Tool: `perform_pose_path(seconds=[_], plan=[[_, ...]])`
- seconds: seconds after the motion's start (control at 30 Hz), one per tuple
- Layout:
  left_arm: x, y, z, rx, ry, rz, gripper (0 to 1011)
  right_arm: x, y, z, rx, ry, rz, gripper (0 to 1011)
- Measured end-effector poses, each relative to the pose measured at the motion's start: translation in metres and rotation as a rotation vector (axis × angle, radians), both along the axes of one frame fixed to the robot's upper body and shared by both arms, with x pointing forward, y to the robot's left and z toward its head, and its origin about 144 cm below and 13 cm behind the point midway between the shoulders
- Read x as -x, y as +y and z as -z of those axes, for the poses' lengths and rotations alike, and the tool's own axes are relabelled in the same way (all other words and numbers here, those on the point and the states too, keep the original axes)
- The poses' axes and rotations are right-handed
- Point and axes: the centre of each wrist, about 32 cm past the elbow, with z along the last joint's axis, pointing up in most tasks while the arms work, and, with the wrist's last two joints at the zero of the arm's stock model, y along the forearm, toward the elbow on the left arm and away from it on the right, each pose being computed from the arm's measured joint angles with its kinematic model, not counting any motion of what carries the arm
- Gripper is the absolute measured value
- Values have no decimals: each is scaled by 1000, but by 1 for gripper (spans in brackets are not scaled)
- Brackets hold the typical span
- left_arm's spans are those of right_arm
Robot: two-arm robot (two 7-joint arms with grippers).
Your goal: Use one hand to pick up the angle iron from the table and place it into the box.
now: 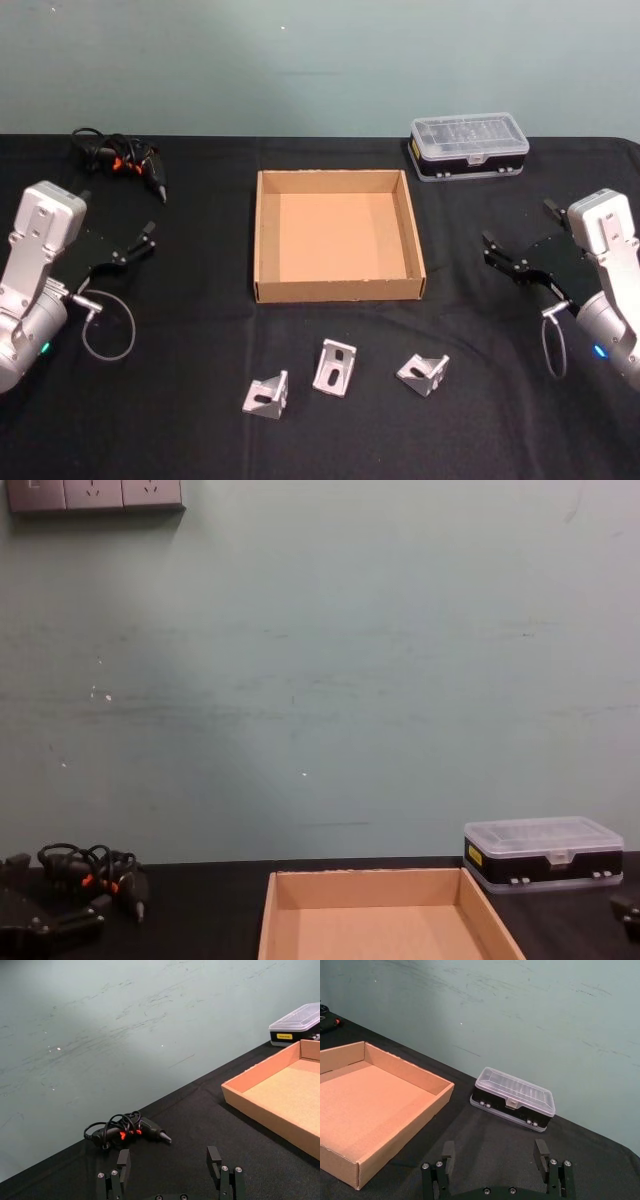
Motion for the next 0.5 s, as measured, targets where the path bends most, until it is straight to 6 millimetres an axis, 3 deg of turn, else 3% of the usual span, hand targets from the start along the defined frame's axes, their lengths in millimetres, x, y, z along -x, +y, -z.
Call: perform_pose_path(seconds=[0.5], plan=[[0,0,0,0,0,0,1000,0,0,0,0,0,0,1002]])
